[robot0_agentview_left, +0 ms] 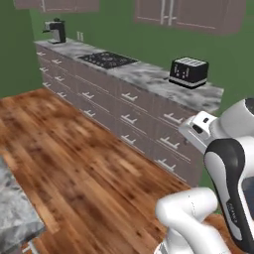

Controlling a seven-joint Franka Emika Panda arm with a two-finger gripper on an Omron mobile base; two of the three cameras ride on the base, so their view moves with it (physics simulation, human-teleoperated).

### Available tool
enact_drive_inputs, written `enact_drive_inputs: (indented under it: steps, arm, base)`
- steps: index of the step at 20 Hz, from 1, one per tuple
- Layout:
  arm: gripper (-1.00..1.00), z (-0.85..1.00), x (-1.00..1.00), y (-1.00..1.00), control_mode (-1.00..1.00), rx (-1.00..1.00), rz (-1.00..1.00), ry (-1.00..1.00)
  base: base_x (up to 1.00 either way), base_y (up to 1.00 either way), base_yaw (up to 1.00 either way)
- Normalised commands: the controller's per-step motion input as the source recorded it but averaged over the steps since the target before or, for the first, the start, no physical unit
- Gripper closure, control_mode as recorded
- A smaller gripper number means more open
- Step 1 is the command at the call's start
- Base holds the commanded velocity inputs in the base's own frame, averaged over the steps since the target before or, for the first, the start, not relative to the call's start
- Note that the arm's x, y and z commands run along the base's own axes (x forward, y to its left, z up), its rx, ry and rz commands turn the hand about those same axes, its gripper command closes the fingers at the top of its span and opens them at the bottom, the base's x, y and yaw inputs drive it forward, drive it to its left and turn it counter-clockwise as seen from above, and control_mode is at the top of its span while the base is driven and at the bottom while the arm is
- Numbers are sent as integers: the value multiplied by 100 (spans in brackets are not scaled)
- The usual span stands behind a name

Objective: Organize the utensils by type. Pick up the wooden spoons from the counter and place them in the open cabinet. Then pick up the metallic utensils from the counter and place them in the open drawer.

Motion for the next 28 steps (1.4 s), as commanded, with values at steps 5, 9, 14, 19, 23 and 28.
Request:
enact_drive_inputs:
  steps: [5, 9, 14, 19, 23, 28]
  arm:
    - [-100, 0, 0, 0, 100, 0, 0, 0]
    - [-100, 0, 0, 0, 100, 0, 0, 0]
    - [-100, 0, 0, 0, 100, 0, 0, 0]
    - [-100, 0, 0, 0, 100, 0, 0, 0]
    - [-100, 0, 0, 0, 100, 0, 0, 0]
    - [-100, 0, 0, 0, 100, 0, 0, 0]
  base:
    - [100, -46, 35]
    - [100, -35, 29]
    - [100, -17, 16]
    - [100, 0, 7]
    - [100, 0, 0]
    - [100, 0, -2]
